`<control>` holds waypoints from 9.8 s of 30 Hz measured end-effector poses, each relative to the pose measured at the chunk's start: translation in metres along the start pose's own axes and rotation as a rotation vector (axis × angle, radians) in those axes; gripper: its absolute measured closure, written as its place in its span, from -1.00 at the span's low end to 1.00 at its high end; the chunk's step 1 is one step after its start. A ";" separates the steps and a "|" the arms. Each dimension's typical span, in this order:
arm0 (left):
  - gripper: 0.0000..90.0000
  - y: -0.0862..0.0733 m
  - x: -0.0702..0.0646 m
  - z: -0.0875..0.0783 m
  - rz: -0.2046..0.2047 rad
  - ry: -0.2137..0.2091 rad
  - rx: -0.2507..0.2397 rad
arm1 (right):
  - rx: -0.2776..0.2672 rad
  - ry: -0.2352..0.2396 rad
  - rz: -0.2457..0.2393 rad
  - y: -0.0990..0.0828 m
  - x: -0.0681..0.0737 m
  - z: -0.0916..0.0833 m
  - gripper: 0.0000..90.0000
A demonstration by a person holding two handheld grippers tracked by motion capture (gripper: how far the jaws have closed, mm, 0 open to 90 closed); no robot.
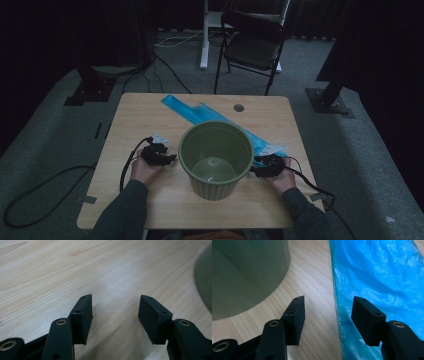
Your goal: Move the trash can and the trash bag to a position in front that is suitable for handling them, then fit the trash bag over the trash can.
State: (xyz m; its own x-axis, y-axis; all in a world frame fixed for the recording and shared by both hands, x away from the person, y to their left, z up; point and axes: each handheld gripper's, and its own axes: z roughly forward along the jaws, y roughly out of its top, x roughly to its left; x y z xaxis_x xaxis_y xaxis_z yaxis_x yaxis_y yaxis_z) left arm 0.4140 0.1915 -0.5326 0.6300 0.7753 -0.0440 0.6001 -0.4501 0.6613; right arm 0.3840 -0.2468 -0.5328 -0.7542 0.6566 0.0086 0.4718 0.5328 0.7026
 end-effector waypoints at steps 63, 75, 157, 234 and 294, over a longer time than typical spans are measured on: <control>0.08 0.005 -0.016 -0.058 0.041 -0.034 -0.154 | 0.088 -0.062 -0.005 0.049 -0.012 0.029 0.16; 0.08 0.006 -0.016 -0.057 0.037 -0.035 -0.157 | 0.137 -0.038 0.023 0.044 -0.020 0.035 0.65; 0.10 0.012 -0.031 -0.054 0.097 -0.074 -0.186 | 0.250 -0.013 0.060 0.045 -0.031 0.024 1.00; 0.09 0.013 -0.034 -0.052 0.119 -0.083 -0.184 | -0.213 0.026 -0.131 0.263 -0.003 -0.114 1.00; 0.08 0.015 -0.034 -0.056 0.116 -0.085 -0.207 | -0.163 0.147 -0.262 0.244 0.058 -0.055 0.99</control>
State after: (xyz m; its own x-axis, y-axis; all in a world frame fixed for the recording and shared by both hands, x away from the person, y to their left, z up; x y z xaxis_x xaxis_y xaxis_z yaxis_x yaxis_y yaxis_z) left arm 0.3747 0.1832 -0.4791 0.7333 0.6797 -0.0154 0.4129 -0.4273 0.8043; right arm 0.4305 -0.1079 -0.3221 -0.9035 0.4183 -0.0937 0.1827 0.5734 0.7986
